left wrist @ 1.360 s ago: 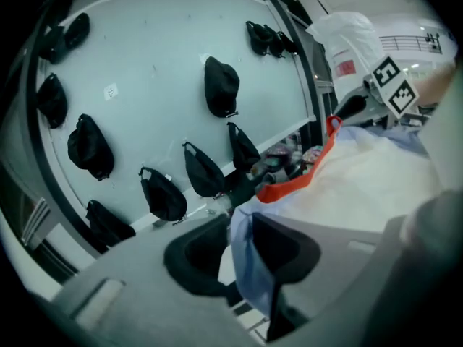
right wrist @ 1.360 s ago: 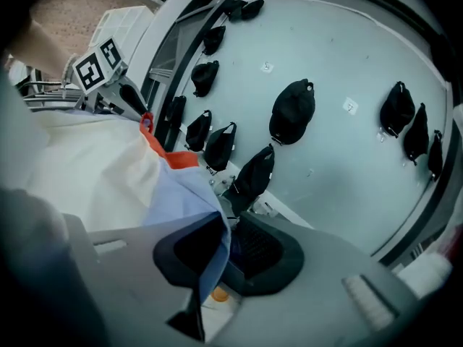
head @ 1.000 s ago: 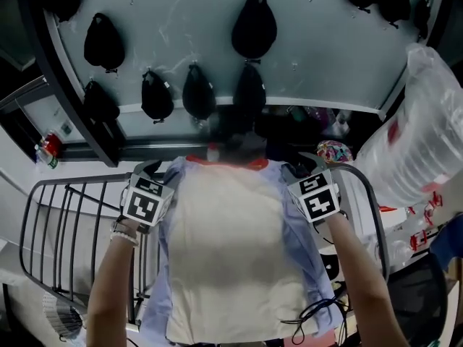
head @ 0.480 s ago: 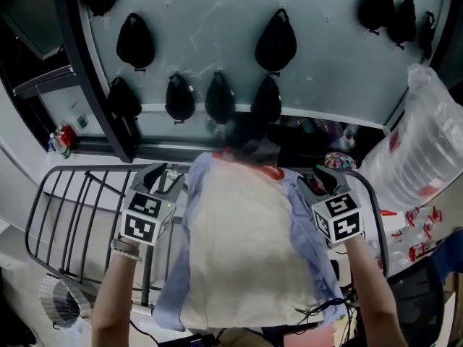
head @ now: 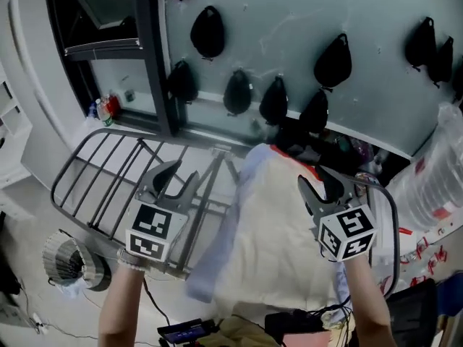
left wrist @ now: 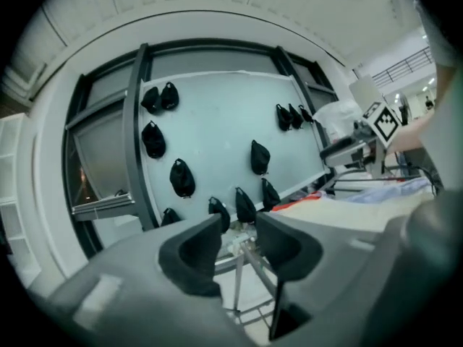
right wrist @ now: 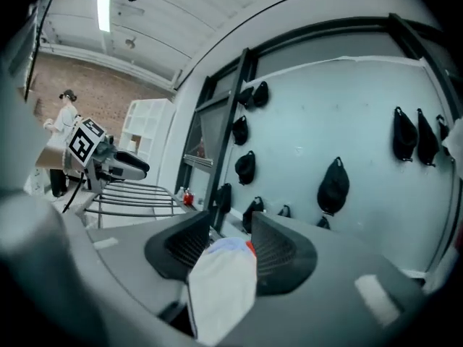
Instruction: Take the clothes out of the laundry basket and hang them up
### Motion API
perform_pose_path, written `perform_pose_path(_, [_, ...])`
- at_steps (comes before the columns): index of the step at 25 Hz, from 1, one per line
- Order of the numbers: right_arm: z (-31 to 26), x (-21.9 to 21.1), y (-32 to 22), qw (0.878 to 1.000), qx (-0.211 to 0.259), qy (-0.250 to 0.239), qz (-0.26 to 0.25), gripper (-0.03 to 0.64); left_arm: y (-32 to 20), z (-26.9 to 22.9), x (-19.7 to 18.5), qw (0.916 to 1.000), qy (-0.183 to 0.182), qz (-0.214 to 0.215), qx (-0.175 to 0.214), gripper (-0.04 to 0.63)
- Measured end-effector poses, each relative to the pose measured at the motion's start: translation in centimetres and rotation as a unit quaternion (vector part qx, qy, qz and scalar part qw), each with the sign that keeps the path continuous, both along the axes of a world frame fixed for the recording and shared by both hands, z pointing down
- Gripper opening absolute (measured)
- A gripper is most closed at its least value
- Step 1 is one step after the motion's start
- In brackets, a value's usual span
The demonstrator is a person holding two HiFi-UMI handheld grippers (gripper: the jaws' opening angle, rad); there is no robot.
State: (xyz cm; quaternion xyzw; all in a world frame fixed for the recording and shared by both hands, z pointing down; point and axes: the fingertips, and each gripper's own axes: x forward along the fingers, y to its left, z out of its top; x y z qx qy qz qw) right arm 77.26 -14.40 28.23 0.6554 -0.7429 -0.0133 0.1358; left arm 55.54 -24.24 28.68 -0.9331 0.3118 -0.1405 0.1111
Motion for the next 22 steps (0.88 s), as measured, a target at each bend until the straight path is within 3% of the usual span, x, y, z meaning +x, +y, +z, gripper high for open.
perform_pose_path(5, [-2.2, -10.8, -1.1, 0.995, 0.028, -0.046, -0.090, 0.169, 3.5, -2.1, -9.8, 0.9978, 0.007, -0.060, 0.026, 0.137])
perform_pose_path(9, [-4.0, -20.7, -0.8, 0.985, 0.045, -0.055, -0.155, 0.169, 6.4, -3.2, -18.4, 0.9940, 0.009, -0.102, 0.038, 0.130])
perform_pose_path(15, [-3.9, -37.6, 1.5, 0.960, 0.054, -0.053, -0.271, 0.169, 12.0, -2.8, -33.1, 0.9815, 0.013, -0.187, 0.040, 0.124])
perform_pose_path(22, [-2.7, -54.4, 5.2, 0.928, 0.056, -0.050, -0.364, 0.167, 18.9, -2.0, -49.1, 0.9618, -0.002, -0.270, 0.046, 0.123])
